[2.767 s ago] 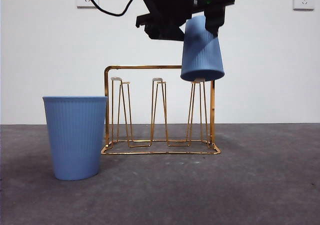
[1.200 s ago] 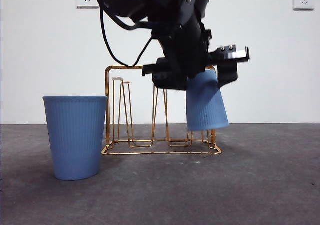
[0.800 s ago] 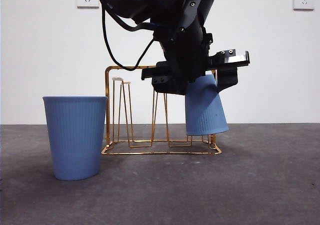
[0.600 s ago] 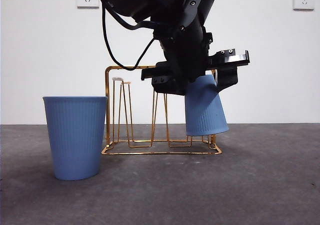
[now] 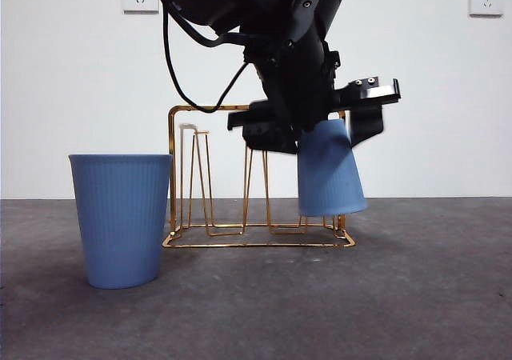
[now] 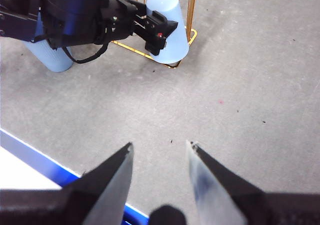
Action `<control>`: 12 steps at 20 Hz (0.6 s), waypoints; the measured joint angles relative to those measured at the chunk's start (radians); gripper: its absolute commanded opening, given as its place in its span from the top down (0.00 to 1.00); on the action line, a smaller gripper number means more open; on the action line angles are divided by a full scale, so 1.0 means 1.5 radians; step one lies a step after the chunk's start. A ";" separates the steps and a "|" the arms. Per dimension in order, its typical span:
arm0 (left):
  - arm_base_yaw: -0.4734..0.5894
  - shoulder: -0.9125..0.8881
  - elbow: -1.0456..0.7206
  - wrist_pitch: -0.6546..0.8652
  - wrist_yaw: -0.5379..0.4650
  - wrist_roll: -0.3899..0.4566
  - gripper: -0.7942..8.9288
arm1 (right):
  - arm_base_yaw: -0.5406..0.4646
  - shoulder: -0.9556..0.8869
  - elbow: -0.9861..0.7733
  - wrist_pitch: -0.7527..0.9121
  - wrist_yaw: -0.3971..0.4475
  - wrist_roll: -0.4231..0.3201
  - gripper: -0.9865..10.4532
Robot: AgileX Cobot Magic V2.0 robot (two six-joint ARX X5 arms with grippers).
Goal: Pick up cup 1,put cup 1 in the cup rack,pick up cup 2,put cup 2 in the cup rack
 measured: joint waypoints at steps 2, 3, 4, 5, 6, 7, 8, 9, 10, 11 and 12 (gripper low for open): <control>-0.002 0.005 -0.006 -0.027 0.011 -0.008 0.46 | 0.000 0.000 0.000 0.000 0.000 0.000 0.75; -0.003 0.008 -0.006 -0.034 0.012 -0.010 0.46 | 0.000 0.000 0.000 0.000 0.000 0.000 0.75; -0.005 0.010 -0.007 -0.041 0.014 -0.014 0.46 | 0.000 0.000 0.000 0.000 0.000 0.000 0.75; -0.005 0.010 -0.007 -0.046 0.014 -0.016 0.46 | 0.000 0.000 0.000 0.000 0.000 -0.001 0.75; -0.005 0.010 -0.007 -0.047 0.014 -0.017 0.46 | 0.000 0.000 0.000 0.000 0.000 -0.001 0.75; -0.005 0.010 -0.007 -0.050 0.017 -0.022 0.46 | 0.000 0.000 0.000 0.000 0.000 -0.003 0.75; -0.004 0.010 -0.007 -0.059 0.025 -0.026 0.46 | 0.000 0.000 0.000 0.000 0.000 -0.003 0.75; -0.004 0.010 -0.007 -0.071 0.033 -0.030 0.46 | 0.000 0.000 0.000 0.000 0.000 -0.004 0.75; -0.004 0.010 -0.007 -0.080 0.048 -0.035 0.46 | 0.000 0.000 0.000 0.000 0.000 -0.005 0.75; -0.005 0.010 -0.007 -0.096 0.064 -0.043 0.46 | 0.000 0.000 0.000 0.001 0.000 -0.005 0.75; -0.006 0.010 -0.007 -0.112 0.079 -0.051 0.46 | 0.000 0.000 0.000 0.001 0.000 -0.005 0.75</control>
